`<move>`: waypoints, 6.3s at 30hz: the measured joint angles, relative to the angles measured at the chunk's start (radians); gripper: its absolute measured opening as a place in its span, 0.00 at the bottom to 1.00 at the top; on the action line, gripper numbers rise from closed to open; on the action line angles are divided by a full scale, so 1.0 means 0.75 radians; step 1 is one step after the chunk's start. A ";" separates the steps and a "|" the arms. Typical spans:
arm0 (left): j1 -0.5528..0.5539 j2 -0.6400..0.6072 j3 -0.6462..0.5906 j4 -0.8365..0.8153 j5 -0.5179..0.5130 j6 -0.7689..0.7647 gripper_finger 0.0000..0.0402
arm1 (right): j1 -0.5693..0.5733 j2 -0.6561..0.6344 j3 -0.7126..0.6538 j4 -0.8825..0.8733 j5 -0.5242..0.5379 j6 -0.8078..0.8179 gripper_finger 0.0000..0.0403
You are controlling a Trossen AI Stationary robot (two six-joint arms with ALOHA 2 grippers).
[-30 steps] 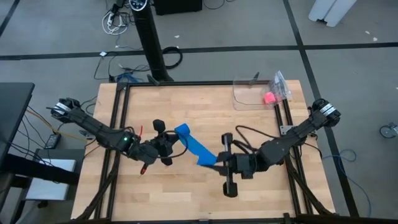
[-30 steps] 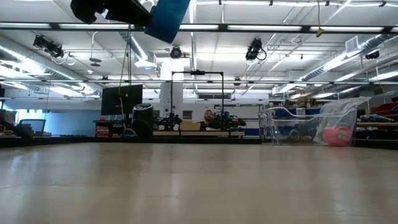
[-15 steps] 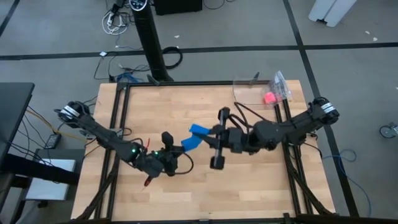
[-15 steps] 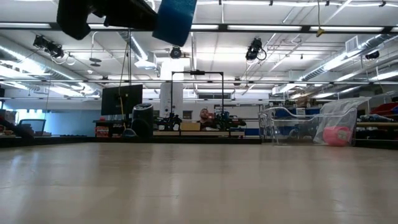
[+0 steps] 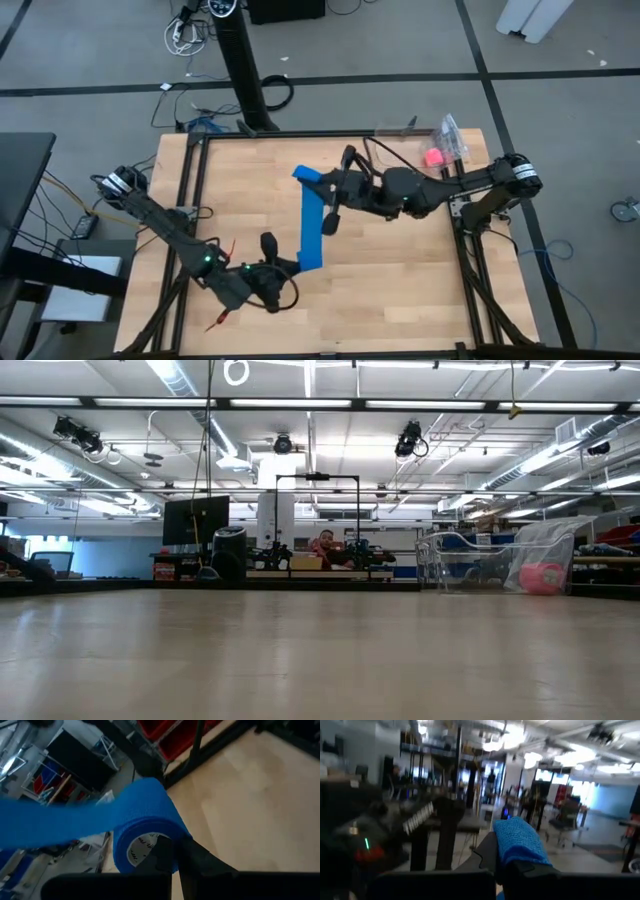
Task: Roll bandage
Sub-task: Roll the blue bandage
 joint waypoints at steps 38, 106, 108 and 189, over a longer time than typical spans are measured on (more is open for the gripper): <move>-0.051 -0.001 0.117 -0.011 0.041 -0.178 0.04 | -0.166 -0.007 -0.001 -0.693 -0.390 0.700 0.54; -0.047 -0.136 0.406 -0.103 0.002 -0.108 0.04 | 0.212 0.092 -0.898 0.616 -0.524 0.566 0.15; -0.047 -0.136 0.406 -0.105 -0.029 -0.092 0.04 | 0.236 0.092 -0.898 0.616 -0.525 0.566 0.06; 0.310 -0.325 -0.124 0.357 0.094 -0.059 0.04 | 0.501 0.083 -0.490 0.199 -0.508 0.642 0.00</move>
